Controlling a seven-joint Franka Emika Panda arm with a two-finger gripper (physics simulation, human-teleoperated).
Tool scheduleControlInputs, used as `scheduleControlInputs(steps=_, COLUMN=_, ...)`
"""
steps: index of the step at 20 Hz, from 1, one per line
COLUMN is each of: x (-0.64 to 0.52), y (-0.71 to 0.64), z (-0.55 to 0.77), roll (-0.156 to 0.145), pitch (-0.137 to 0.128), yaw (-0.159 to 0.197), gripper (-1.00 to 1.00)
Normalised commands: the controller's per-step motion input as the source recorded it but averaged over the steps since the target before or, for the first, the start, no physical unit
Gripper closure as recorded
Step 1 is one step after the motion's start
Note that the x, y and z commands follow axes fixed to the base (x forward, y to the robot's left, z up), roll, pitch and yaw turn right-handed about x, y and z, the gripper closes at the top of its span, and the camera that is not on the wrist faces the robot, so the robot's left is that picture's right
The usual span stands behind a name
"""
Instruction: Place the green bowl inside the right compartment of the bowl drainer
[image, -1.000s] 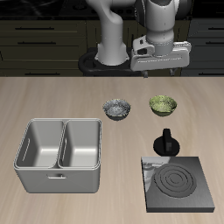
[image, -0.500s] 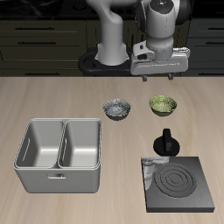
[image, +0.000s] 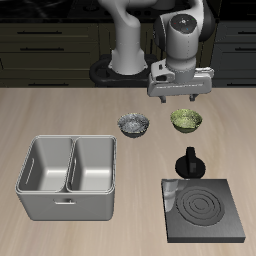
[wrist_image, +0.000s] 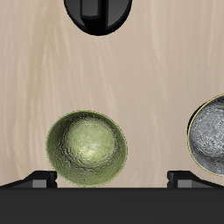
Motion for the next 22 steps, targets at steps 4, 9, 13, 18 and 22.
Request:
scheduleControlInputs(steps=4, x=0.00, y=0.01, z=-0.35, roll=-0.002, pitch=0.050, yaw=0.003, gripper=-1.00)
scheduleControlInputs(steps=9, x=-0.01, y=0.03, z=-0.32, roll=0.006, pitch=0.034, yaw=-0.002, gripper=-1.00)
scheduleControlInputs(steps=13, x=0.00, y=-0.01, z=-0.39, roll=0.018, pitch=0.066, yaw=0.000, gripper=-1.00)
scheduleControlInputs(steps=18, x=-0.05, y=-0.06, z=-0.34, roll=-0.004, pitch=0.050, yaw=0.013, gripper=-1.00)
scheduleControlInputs(steps=22, x=-0.07, y=-0.11, z=-0.33, roll=0.002, pitch=0.045, yaw=0.000, gripper=-1.00)
